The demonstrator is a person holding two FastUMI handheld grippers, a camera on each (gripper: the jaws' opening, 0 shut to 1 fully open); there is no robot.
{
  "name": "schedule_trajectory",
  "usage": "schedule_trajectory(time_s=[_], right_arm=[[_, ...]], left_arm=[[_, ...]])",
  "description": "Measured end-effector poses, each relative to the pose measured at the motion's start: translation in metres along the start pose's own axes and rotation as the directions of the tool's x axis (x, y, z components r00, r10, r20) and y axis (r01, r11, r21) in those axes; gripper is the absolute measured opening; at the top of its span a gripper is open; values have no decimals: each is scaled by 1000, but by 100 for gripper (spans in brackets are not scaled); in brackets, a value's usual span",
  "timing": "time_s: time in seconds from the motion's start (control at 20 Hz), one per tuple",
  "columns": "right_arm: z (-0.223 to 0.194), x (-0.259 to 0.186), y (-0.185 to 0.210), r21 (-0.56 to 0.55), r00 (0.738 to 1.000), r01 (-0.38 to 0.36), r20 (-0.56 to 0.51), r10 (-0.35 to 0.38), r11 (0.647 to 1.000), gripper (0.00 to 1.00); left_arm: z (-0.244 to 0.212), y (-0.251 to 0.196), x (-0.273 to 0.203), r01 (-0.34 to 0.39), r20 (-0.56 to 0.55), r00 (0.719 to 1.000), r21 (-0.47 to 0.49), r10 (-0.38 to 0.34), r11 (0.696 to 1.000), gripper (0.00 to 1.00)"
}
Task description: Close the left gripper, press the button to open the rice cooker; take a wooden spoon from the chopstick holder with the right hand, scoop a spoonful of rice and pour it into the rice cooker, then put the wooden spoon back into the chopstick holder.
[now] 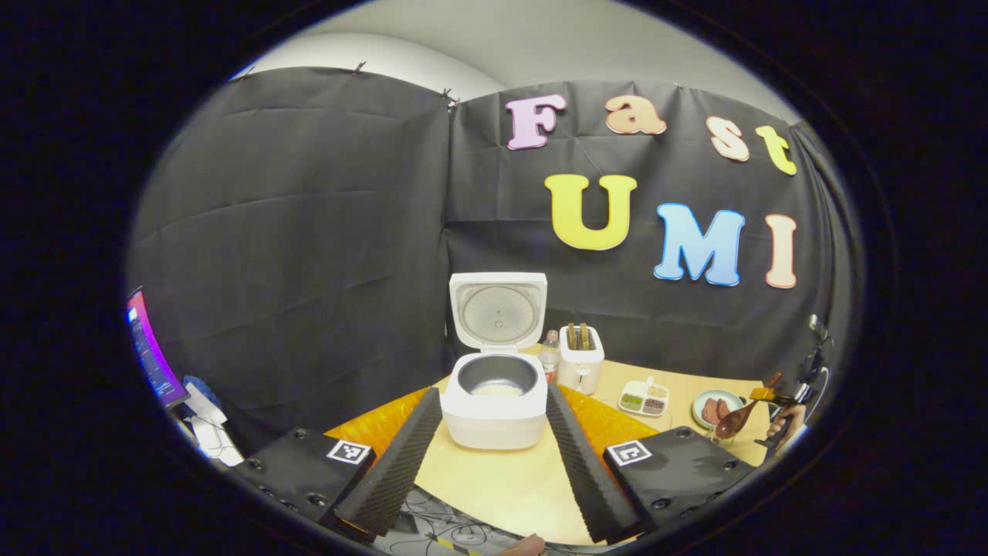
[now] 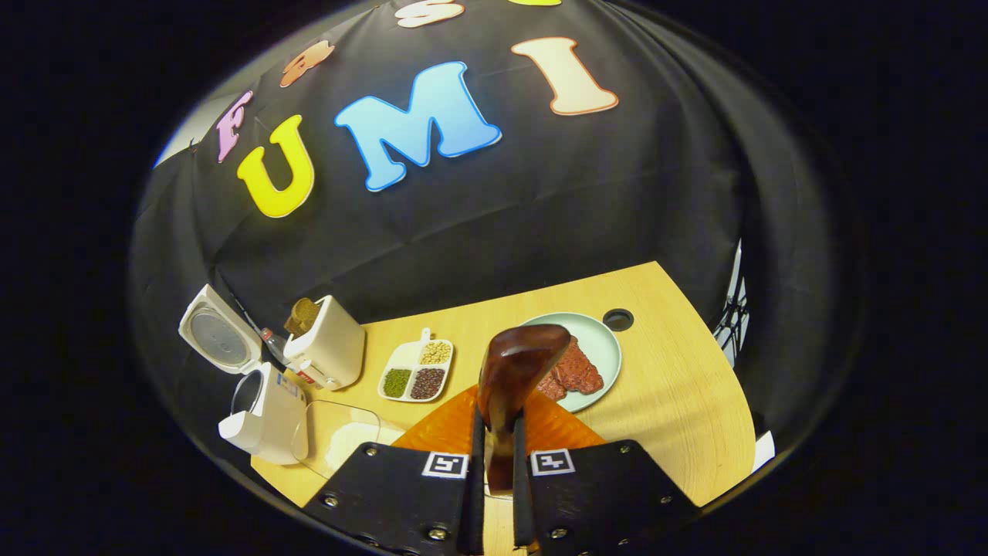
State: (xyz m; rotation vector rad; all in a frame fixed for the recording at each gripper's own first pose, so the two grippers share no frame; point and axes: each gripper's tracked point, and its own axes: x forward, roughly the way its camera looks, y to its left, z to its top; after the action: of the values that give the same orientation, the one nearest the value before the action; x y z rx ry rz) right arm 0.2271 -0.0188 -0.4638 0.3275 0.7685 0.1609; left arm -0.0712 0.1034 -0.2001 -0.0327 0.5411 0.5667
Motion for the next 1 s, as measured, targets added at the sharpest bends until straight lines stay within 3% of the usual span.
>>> schedule_trajectory(time_s=[0.25,0.55,0.85,0.9,1.0], right_arm=[[-25,28,-19,-5,996,67,-58,-67,998,15],[-26,35,-23,45,996,87,-33,-86,995,17],[-2,18,-15,163,999,30,11,-33,986,41],[-8,16,-17,157,999,31,7,-32,987,56],[-15,9,-24,126,999,43,-7,-43,991,62]], left_arm=[[-4,-14,-2,-15,-11,1000,69,15,998,93],[-3,-24,1,-9,-20,1000,54,10,999,93],[1,-21,0,-11,-3,1000,31,12,999,93],[4,-21,1,-8,6,1000,24,7,1000,93],[4,-21,2,0,13,1000,15,0,1000,93]])
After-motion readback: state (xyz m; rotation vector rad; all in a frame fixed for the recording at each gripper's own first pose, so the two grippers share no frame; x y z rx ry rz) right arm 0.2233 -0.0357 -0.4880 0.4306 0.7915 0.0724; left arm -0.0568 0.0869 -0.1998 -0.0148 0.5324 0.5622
